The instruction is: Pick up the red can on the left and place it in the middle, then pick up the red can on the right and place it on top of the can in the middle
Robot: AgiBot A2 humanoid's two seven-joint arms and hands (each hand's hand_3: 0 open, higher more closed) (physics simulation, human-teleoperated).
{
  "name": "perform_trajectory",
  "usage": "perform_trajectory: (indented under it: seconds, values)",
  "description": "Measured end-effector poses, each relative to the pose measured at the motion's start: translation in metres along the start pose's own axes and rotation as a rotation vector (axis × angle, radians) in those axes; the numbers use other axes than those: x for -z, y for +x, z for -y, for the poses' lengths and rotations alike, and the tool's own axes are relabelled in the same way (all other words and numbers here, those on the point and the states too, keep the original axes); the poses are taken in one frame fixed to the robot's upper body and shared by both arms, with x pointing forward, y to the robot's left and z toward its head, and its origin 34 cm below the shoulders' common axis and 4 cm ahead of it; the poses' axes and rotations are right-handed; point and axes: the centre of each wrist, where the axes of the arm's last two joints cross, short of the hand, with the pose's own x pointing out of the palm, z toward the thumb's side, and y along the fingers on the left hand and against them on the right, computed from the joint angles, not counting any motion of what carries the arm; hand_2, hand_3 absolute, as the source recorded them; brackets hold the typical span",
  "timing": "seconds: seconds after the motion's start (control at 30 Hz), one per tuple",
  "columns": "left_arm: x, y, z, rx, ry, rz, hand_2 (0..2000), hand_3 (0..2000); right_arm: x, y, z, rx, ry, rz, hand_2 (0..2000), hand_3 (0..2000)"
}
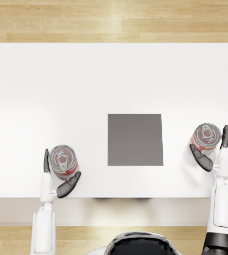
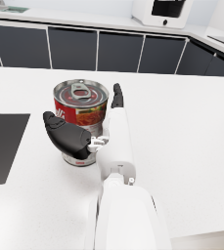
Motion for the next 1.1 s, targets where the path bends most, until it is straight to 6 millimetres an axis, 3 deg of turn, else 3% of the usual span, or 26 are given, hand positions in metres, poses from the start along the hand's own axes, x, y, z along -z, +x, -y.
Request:
perform_trajectory:
  seconds: [0.2,0.5,0.53,0.57,0.63,0.67,0.83,0.97,1.1]
  values:
    - [0.012,0.002,-0.006,-0.005,-0.043,0.014,0,0,0.014,0.004,0.010,0.003,0.064,0.017,0,0]
    - [0.015,0.004,-0.022,-0.016,-0.014,0.036,0,0,0.019,0.009,0.021,-0.013,0.093,0.041,0,0]
    - [0.016,0.004,-0.023,-0.017,-0.011,0.038,1361,327,0.020,0.009,0.023,-0.013,0.097,0.043,1361,327]
    - [0.016,0.005,-0.024,-0.012,-0.008,0.040,2000,653,0.019,0.009,0.023,-0.038,0.095,0.047,2000,653]
    - [0.015,0.005,-0.024,-0.001,-0.006,0.043,2000,1307,0.019,0.009,0.021,-0.067,0.097,0.051,2000,1307]
    - [0.014,0.005,-0.023,0.000,-0.015,0.044,2000,1520,0.019,0.009,0.020,-0.059,0.091,0.053,2000,1520]
    - [-0.017,0.017,-0.028,0.042,0.077,0.051,2000,1520,-0.010,0.016,0.016,-0.078,-0.033,0.053,2000,1520]
    - [-0.050,0.043,-0.040,0.126,0.190,0.069,2000,1520,-0.046,0.028,0.011,-0.143,-0.170,0.045,2000,1520]
    - [-0.066,0.072,-0.058,0.201,0.228,0.094,2000,1520,-0.075,0.042,0.005,-0.203,-0.284,0.041,2000,1520]
